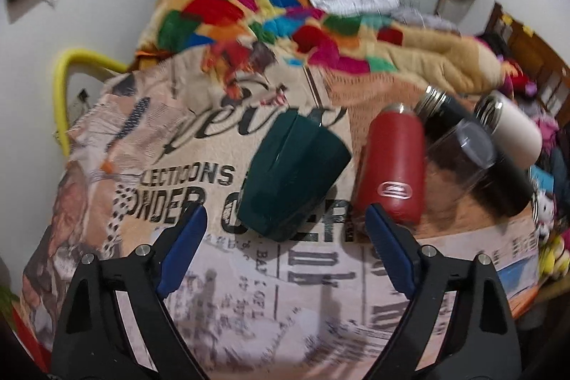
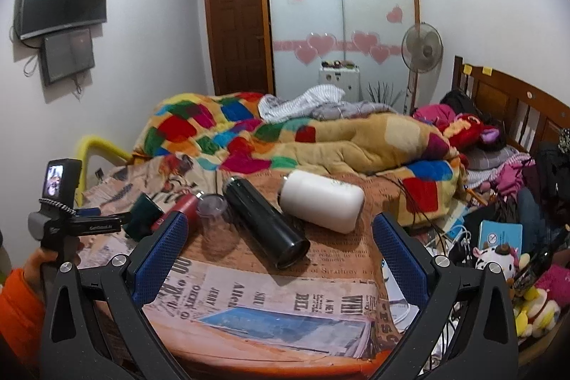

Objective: Flip cup upright
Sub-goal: 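Close the left gripper on the dark green mug's base, then lift the green mug with the left gripper and carry it toward the right gripper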

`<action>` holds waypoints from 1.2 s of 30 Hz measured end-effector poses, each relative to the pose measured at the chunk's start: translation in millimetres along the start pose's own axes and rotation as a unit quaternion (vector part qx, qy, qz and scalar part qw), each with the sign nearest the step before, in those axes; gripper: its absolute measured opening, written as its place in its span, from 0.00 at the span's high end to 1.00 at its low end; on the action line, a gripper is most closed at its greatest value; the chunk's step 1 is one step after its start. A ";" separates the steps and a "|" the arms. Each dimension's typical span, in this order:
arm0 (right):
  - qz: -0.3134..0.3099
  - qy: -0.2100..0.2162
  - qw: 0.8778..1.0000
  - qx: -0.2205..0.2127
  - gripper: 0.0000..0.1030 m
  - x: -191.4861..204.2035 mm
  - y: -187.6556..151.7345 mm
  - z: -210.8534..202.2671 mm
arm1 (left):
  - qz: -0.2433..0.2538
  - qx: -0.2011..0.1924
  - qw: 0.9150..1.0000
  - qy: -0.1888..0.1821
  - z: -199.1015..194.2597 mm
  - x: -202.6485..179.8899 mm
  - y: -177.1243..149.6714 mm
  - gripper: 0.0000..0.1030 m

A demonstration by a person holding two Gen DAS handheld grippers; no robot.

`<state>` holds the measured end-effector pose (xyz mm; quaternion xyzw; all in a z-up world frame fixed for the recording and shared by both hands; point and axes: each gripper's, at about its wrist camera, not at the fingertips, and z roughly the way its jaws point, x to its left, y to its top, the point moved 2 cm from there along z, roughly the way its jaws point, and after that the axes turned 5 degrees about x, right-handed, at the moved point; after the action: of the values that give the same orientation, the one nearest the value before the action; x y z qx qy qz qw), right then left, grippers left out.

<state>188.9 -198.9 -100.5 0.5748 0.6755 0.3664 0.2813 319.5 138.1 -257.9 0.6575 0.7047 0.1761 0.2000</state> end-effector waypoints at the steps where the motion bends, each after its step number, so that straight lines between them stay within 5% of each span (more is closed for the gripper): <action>1: 0.000 -0.002 1.000 0.003 0.00 0.4 0.5 3.3 | 0.005 0.007 1.000 -0.001 4.8 0.1 0.7 0.15; 14: -0.015 -0.011 1.000 0.025 0.00 8.3 1.6 32.0 | 0.029 0.065 0.997 -0.040 61.2 6.7 22.2 0.31; 22: -0.021 -0.014 0.999 0.028 0.00 10.8 1.4 32.8 | 0.021 0.045 0.998 -0.033 66.3 7.6 22.0 0.37; 28: -0.022 -0.010 0.999 0.030 0.00 11.5 0.2 30.8 | 0.025 0.027 0.999 -0.008 44.8 6.8 8.0 0.37; 36: -0.025 -0.002 1.000 0.018 0.00 18.5 -0.5 19.6 | 0.045 -0.025 0.999 -0.011 -32.2 -9.4 -2.1 0.37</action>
<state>201.0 -177.4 -111.4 0.5635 0.6954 0.3459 0.2814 301.7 129.0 -230.9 0.6854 0.6672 0.1953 0.2165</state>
